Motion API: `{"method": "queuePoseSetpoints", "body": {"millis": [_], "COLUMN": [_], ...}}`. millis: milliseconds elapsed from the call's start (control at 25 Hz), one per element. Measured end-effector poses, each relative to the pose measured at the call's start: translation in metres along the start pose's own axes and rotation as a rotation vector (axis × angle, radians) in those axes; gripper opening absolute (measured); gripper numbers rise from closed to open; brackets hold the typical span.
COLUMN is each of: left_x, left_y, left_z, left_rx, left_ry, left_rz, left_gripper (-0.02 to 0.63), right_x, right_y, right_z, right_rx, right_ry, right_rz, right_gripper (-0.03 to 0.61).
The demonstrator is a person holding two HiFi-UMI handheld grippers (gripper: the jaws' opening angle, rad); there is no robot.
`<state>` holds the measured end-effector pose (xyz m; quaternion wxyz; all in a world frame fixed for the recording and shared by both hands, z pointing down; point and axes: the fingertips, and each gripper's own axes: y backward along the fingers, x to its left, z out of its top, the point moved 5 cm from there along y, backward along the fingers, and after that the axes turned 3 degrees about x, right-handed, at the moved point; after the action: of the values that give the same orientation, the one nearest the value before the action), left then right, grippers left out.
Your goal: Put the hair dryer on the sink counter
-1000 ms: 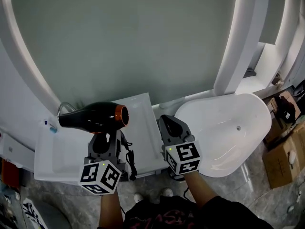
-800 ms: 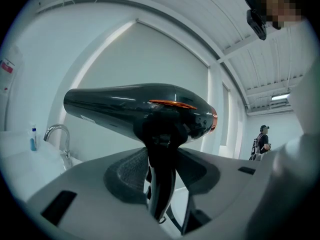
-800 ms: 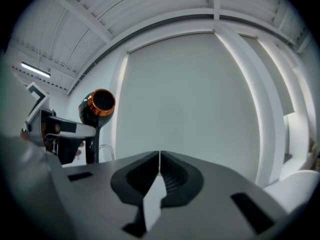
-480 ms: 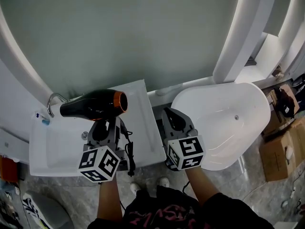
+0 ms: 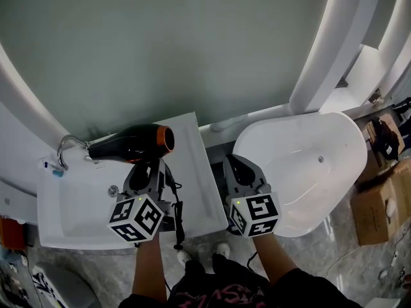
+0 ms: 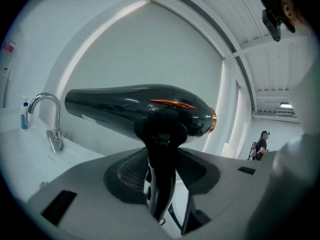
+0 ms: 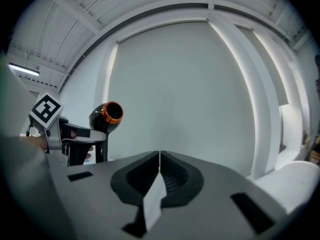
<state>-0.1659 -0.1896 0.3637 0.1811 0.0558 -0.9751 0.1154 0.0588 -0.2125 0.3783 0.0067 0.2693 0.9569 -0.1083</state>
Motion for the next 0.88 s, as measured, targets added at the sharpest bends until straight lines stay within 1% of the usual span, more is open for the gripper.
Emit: {"method": "queuePoseSetpoints", "body": {"millis": [160,440,680,880], "left_x": [0.011,0.027,0.037,0.047], "left_y": [-0.015,-0.035,-0.057,-0.074], "left_z": [-0.007,-0.017,-0.029,-0.040], "left_rx": [0.026,0.068,0.112,0.151], "left_ry": [0.010,0.061,0.054,0.056], "left_rz": [0.011,0.021,0.042,0.059], "left_gripper": [0.170,0.170,0.170,0.169], "right_x": [-0.006,-0.011,-0.013,-0.010], "right_y": [-0.013,-0.032,-0.041,-0.057], "right_z": [-0.002,-0.002,-0.006,-0.015], "right_rx": [0.002,0.002,0.005,0.036], "right_ry": [-0.001,-0.010,0.001,-0.015], "right_rz": [-0.009,-0.009,-0.011,0.003], "right_gripper": [0.021,0.023,0.023,0.021]}}
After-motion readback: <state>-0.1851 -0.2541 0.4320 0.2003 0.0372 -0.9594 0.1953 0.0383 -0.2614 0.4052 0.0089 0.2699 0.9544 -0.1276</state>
